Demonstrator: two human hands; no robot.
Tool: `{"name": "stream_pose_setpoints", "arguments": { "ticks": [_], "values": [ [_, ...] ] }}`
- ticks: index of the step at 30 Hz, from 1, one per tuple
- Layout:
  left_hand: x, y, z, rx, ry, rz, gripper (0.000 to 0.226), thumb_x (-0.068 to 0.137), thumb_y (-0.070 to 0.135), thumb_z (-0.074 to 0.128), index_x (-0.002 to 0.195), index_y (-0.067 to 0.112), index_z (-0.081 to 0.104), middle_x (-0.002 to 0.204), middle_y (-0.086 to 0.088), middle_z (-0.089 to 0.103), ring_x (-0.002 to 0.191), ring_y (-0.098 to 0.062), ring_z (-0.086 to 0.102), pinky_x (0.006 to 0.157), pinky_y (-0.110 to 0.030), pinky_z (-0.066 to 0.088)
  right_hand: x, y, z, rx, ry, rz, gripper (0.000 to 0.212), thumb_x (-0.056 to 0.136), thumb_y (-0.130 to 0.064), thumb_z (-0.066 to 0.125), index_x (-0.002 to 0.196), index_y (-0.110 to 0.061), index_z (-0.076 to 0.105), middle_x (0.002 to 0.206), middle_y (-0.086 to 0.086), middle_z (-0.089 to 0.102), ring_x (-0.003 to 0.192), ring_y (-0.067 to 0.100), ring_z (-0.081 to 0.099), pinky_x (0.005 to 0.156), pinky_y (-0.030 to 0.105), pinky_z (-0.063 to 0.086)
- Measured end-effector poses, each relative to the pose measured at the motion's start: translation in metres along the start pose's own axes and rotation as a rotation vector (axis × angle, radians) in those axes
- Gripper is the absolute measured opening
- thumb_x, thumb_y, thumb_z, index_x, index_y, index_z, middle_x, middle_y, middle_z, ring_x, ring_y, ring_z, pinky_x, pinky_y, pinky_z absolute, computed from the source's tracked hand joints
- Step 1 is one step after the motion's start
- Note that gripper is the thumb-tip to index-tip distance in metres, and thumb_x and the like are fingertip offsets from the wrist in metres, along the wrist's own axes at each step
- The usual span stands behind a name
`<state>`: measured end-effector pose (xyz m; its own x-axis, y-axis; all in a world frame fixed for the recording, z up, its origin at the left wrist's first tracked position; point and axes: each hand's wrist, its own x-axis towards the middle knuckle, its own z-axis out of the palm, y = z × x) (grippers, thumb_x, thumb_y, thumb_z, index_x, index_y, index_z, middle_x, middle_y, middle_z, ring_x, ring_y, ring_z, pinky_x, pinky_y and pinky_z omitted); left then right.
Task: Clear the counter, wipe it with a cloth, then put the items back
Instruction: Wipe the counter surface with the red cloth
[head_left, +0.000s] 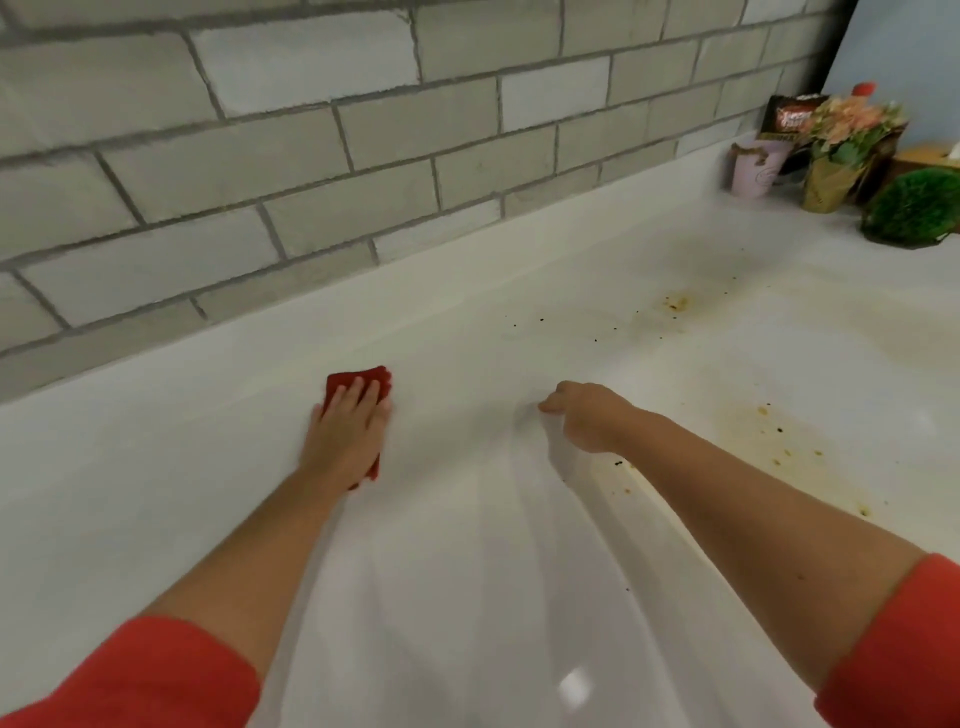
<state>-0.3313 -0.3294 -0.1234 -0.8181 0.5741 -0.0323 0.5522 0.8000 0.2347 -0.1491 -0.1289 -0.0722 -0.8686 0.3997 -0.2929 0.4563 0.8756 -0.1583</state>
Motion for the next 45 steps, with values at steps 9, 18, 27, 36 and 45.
{"name": "stream_pose_setpoints", "arguments": {
  "ticks": [9,18,27,36,45],
  "values": [
    [0.068,-0.003,-0.002,0.053,0.031,-0.134,0.053,0.101,0.037,0.014,0.150,0.016,0.018,0.158,-0.008,0.012,0.146,-0.026,0.010,0.117,-0.045,0.008,0.007,0.007,0.011,0.070,0.030,-0.020,0.043,0.095,-0.006,0.029,0.133,-0.010,0.051,0.134,0.010,0.044,0.123,0.029,0.044,0.103,0.036,0.039],
    [-0.055,0.105,0.026,0.050,-0.057,0.264,0.052,0.101,0.039,0.011,0.150,0.022,0.009,0.159,0.002,0.004,0.147,-0.016,0.001,0.118,-0.034,0.001,0.007,0.007,0.005,0.022,0.000,-0.025,0.042,0.099,-0.010,0.029,0.137,-0.011,0.047,0.138,0.010,0.042,0.126,0.029,0.043,0.105,0.035,0.037],
    [-0.109,0.089,0.024,0.034,-0.064,0.338,0.070,0.087,0.053,-0.006,0.150,0.027,0.012,0.158,0.009,0.005,0.146,-0.008,0.000,0.116,-0.031,-0.002,-0.033,0.020,-0.013,0.270,0.081,-0.072,0.054,0.095,0.003,0.026,0.143,-0.019,0.037,0.151,0.002,0.033,0.137,0.022,0.031,0.103,0.022,0.029],
    [-0.101,0.149,0.037,0.060,-0.005,0.188,0.052,0.101,0.035,0.015,0.150,0.017,0.015,0.158,-0.004,0.012,0.146,-0.024,0.008,0.118,-0.042,0.006,-0.098,0.058,0.006,0.299,0.160,-0.016,0.041,0.099,-0.008,0.032,0.134,-0.018,0.051,0.138,0.001,0.048,0.116,0.018,0.047,0.089,0.024,0.038],
    [-0.206,0.164,0.044,0.051,-0.093,0.464,0.051,0.101,0.039,0.014,0.150,0.027,0.006,0.158,0.009,-0.001,0.146,-0.009,-0.008,0.115,-0.030,-0.012,-0.141,0.067,0.015,0.349,0.224,-0.010,0.040,0.099,-0.007,0.033,0.133,-0.015,0.052,0.137,0.003,0.051,0.125,0.020,0.046,0.101,0.027,0.037]
  ]
}}
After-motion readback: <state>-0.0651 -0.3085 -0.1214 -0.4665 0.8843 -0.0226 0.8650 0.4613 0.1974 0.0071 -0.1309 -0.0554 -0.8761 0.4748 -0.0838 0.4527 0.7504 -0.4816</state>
